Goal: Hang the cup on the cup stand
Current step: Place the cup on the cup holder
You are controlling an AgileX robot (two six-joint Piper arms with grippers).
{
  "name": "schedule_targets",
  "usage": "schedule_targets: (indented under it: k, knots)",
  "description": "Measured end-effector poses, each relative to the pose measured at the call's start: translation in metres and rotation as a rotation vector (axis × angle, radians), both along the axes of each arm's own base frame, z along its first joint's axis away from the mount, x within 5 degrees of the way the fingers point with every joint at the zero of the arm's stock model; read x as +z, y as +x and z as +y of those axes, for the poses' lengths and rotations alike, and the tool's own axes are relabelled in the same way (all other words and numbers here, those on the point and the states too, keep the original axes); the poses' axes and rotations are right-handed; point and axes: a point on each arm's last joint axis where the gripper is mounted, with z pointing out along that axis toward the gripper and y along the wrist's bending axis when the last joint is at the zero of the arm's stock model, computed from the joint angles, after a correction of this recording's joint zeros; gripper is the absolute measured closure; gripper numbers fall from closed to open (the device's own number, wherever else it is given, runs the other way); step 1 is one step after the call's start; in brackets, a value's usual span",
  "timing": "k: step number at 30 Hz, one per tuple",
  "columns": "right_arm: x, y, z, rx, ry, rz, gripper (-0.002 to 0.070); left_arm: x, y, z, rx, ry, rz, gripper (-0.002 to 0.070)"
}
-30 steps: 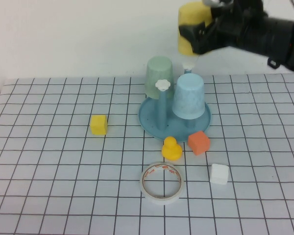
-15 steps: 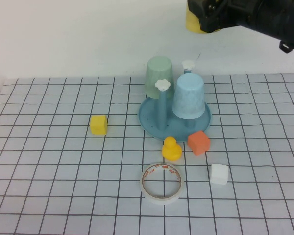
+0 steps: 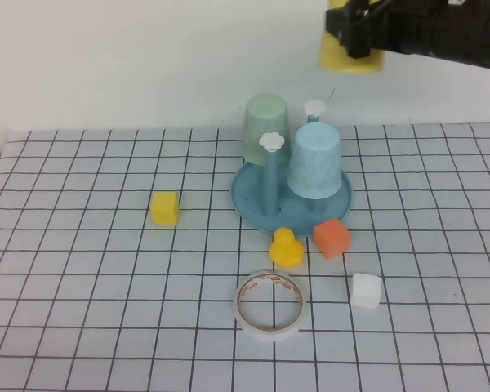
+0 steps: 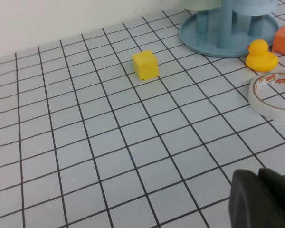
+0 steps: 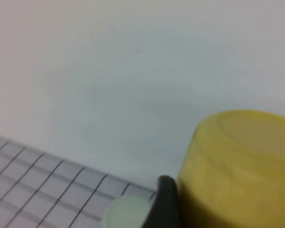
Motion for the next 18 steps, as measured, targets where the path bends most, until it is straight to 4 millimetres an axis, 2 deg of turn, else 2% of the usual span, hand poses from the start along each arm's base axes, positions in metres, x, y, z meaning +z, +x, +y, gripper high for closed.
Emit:
schedule_targets:
  k: [5, 8, 11, 18]
  knots:
    - [-0.01, 0.013, -0.014, -0.159, 0.17, 0.005, 0.0085, 0.0, 0.0, 0.0, 0.0, 0.0, 0.0, 0.0675]
    - [-0.03, 0.022, -0.021, -0.185, 0.207, -0.015, 0.0085, 0.0, 0.0, 0.0, 0.001, 0.003, -0.001, 0.0675]
    - [-0.047, 0.032, -0.023, -0.134, 0.188, -0.087, 0.0085, 0.0, 0.0, 0.0, 0.001, 0.003, -0.001, 0.0675]
    - [-0.053, 0.035, -0.001, 0.133, 0.133, -0.329, 0.0085, 0.0, 0.0, 0.0, 0.002, 0.005, -0.001, 0.0676]
